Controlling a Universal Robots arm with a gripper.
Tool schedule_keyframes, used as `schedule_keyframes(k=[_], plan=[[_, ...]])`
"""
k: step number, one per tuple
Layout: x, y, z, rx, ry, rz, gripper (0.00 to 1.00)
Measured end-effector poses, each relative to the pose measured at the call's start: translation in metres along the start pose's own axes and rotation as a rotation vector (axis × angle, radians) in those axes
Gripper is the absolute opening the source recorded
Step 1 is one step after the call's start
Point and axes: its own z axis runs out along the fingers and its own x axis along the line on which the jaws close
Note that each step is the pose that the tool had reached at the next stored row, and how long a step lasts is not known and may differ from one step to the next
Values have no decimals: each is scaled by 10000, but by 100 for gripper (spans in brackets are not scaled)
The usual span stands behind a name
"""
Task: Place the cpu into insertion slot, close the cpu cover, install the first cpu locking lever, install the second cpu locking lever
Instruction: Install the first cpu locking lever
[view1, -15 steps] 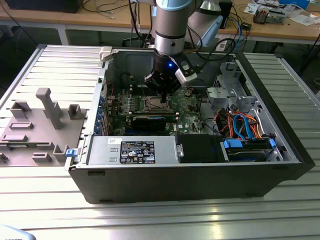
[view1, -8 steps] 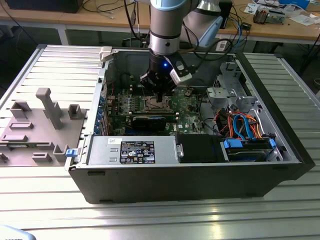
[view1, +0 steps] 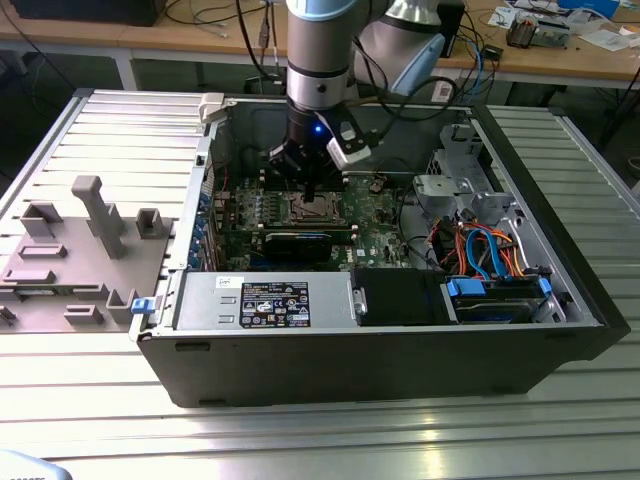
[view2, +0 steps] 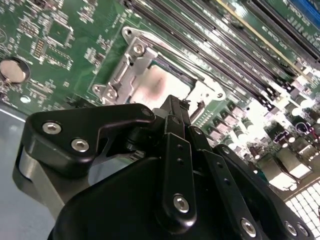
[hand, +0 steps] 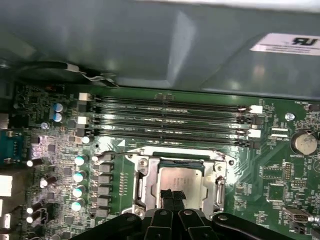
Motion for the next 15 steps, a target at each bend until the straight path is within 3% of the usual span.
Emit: schedule_keyframes(k=[5, 15], plan=[[116, 9, 0, -104, -30, 7, 11], [294, 23, -1, -154, -47, 15, 11]])
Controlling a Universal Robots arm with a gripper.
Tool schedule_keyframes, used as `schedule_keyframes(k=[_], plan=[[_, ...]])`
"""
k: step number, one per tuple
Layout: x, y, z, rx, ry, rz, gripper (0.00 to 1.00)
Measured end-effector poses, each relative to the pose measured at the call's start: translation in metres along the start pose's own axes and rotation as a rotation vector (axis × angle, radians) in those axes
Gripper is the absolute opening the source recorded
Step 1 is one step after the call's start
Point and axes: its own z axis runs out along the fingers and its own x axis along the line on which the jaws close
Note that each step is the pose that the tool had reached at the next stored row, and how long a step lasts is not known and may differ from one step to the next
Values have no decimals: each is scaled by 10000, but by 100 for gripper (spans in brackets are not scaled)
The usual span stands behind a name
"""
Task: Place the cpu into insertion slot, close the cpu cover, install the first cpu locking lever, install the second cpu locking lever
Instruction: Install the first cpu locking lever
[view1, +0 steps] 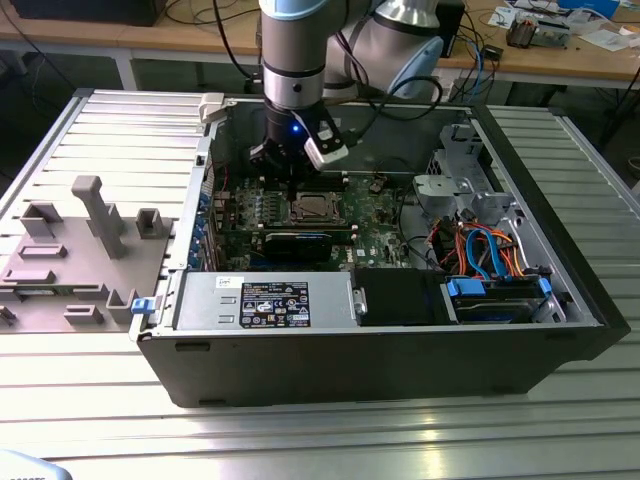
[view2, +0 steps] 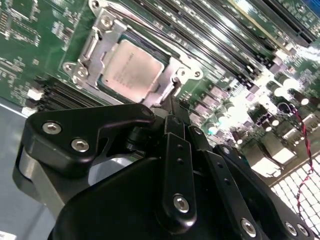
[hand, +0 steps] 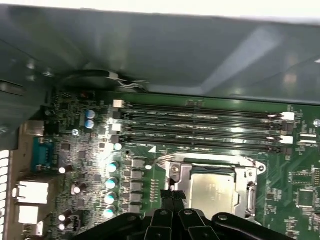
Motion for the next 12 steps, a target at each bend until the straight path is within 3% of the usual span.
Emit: schedule_keyframes(k=[9, 12], plan=[[154, 13, -1, -40, -7, 0, 11], [236, 21, -1, -50, -10, 0, 11]])
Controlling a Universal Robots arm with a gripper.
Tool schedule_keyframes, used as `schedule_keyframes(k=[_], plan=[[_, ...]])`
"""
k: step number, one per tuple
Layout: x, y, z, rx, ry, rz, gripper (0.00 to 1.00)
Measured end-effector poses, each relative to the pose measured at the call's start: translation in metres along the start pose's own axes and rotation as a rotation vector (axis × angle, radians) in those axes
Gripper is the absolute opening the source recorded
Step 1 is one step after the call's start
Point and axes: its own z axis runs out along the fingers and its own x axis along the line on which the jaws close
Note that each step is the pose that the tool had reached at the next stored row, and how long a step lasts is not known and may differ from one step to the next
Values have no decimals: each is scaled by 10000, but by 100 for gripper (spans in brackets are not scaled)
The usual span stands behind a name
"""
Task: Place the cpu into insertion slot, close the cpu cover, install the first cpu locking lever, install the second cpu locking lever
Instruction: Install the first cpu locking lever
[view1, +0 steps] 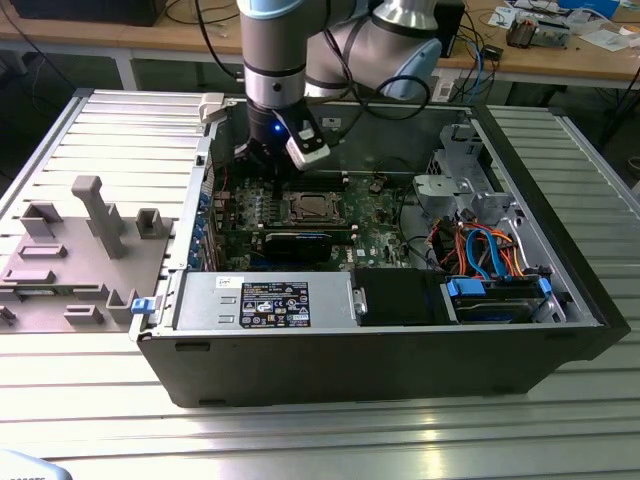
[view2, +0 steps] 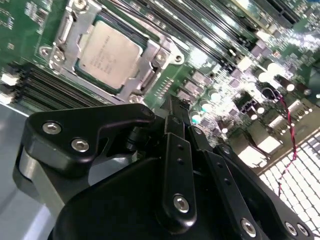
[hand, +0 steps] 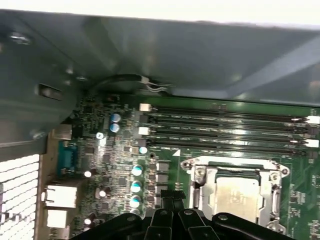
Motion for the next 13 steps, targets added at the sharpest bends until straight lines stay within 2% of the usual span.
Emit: schedule_keyframes(k=[2, 4, 5, 6, 9, 11, 13], plan=[[68, 7, -1, -2, -3, 0, 11], [85, 10, -1, -2, -4, 1, 11], [84, 25, -148, -2, -6, -1, 11], [84, 26, -191, -2, -6, 0, 11], [83, 29, -289, -2, -6, 0, 11], [83, 30, -323, -3, -6, 0, 11], [82, 31, -327, -4, -8, 0, 11]])
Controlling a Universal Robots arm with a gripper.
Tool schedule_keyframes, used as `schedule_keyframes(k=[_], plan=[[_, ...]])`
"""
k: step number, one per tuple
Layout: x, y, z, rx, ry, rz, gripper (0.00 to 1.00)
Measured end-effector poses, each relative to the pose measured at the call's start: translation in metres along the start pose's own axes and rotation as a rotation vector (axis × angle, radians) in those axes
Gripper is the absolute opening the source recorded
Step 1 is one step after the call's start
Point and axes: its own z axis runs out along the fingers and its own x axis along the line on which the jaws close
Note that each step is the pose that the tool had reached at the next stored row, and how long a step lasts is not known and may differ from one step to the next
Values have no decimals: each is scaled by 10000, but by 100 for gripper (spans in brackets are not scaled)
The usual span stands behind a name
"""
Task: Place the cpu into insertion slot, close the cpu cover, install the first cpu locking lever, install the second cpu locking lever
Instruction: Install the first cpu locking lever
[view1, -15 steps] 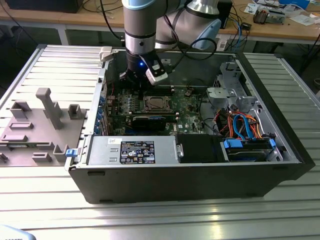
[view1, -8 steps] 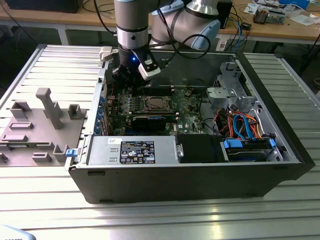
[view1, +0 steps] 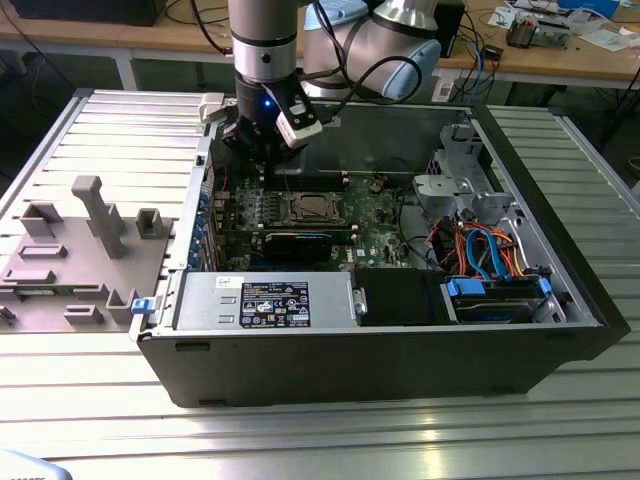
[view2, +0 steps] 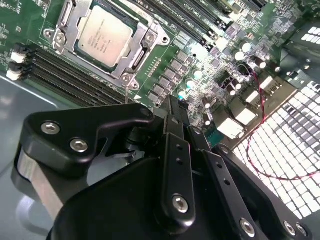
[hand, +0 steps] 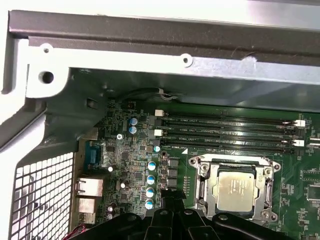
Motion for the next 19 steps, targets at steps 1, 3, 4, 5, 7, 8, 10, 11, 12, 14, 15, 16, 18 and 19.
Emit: schedule_keyframes(k=[1, 3, 4, 5, 7, 8, 10, 11, 12, 14, 15, 16, 18, 19], plan=[[0, 0, 0, 1, 0, 0, 11], [0, 0, -1, 4, 2, 0, 11], [0, 0, -1, 5, 2, -1, 11], [1, 0, -1, 5, 3, 0, 11], [0, 0, -2, 7, 3, 0, 11], [0, 1, -2, 8, 3, 0, 11], [0, 13, -1, 7, 2, 2, 11], [-2, 25, -1, 7, 2, 0, 11], [-3, 42, -1, 8, 3, 0, 11], [-5, 78, 0, 8, 3, 1, 11], [-7, 91, 1, 7, 2, 1, 11], [-8, 103, 2, 7, 2, 0, 11], [-10, 124, 2, 7, 3, 0, 11], [-11, 134, 3, 8, 2, 0, 11]])
